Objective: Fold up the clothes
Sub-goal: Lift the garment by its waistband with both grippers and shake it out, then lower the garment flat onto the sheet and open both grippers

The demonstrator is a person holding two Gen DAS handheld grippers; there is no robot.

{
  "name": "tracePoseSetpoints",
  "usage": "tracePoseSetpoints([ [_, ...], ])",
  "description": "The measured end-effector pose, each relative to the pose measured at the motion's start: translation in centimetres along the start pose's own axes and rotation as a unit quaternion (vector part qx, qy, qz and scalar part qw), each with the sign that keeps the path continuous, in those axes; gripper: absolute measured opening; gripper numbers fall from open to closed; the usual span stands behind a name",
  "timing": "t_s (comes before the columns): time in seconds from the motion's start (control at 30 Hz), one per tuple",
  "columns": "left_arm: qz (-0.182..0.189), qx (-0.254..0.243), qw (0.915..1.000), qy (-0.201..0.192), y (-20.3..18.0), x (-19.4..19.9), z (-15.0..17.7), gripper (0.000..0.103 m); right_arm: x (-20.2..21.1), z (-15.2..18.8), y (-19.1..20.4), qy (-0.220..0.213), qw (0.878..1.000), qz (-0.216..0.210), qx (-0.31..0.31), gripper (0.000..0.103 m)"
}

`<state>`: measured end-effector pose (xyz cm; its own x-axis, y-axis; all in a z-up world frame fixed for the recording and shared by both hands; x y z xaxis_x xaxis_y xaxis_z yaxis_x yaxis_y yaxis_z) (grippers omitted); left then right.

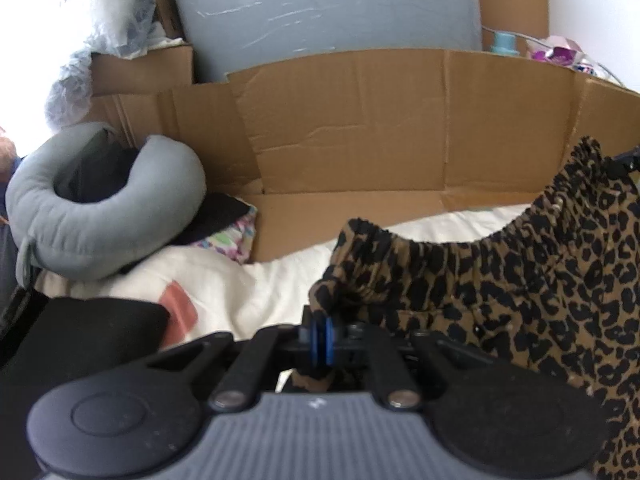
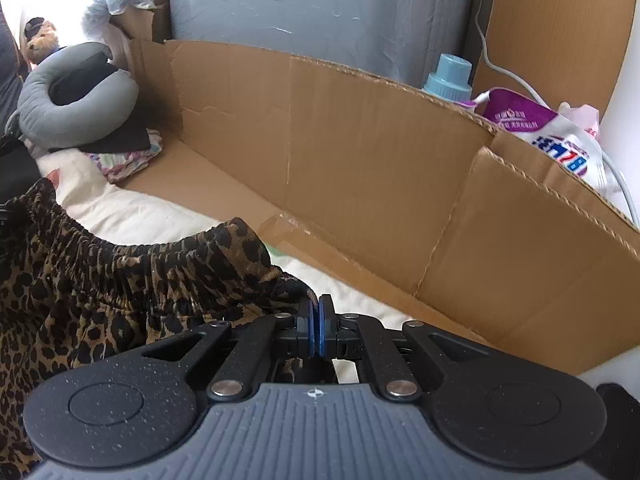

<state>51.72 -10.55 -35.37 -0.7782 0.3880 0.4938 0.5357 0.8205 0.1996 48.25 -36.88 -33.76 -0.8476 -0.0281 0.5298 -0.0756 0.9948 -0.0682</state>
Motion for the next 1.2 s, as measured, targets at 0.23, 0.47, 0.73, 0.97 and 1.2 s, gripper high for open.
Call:
tracePoseSetpoints([
  [0.23,-0.026,0.003,0.9997,-0.003,0.8,-1.7,-1.2,0.005,-1.8,-1.2,0.7,-0.007,1.0,0.011,-0.008,0.0],
  [0.47,-0.036,0.048,0.9949,0.081,0.9,-4.1,1.3,0.021,-4.3,0.9,0.6,0.021,0.999,0.01,-0.034,0.026],
  [0.73,0.008,0.058,0.9943,0.089,-0.2,-2.4,3.3,0.04,-2.9,4.0,-1.4,0.044,0.997,-0.008,-0.06,0.047],
  [0.97,0.016,0.074,0.9929,0.092,-0.4,-0.6,3.7,0.04,-1.2,6.2,-2.8,0.061,0.996,-0.016,-0.067,0.047],
  [1.2,0.03,0.102,0.9903,0.09,-1.9,4.1,2.4,0.034,3.5,6.5,-3.7,0.062,0.996,-0.029,-0.059,0.047],
])
Point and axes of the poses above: each gripper's, at about its wrist camera, not at the fingertips, and x roughly against the way its jaws point, y to its left, z to its underside, the point moved 5 cm from there along -x, roughly the way its jaws point, and after that the axes turned 15 degrees about -y, right-handed, at the moved point
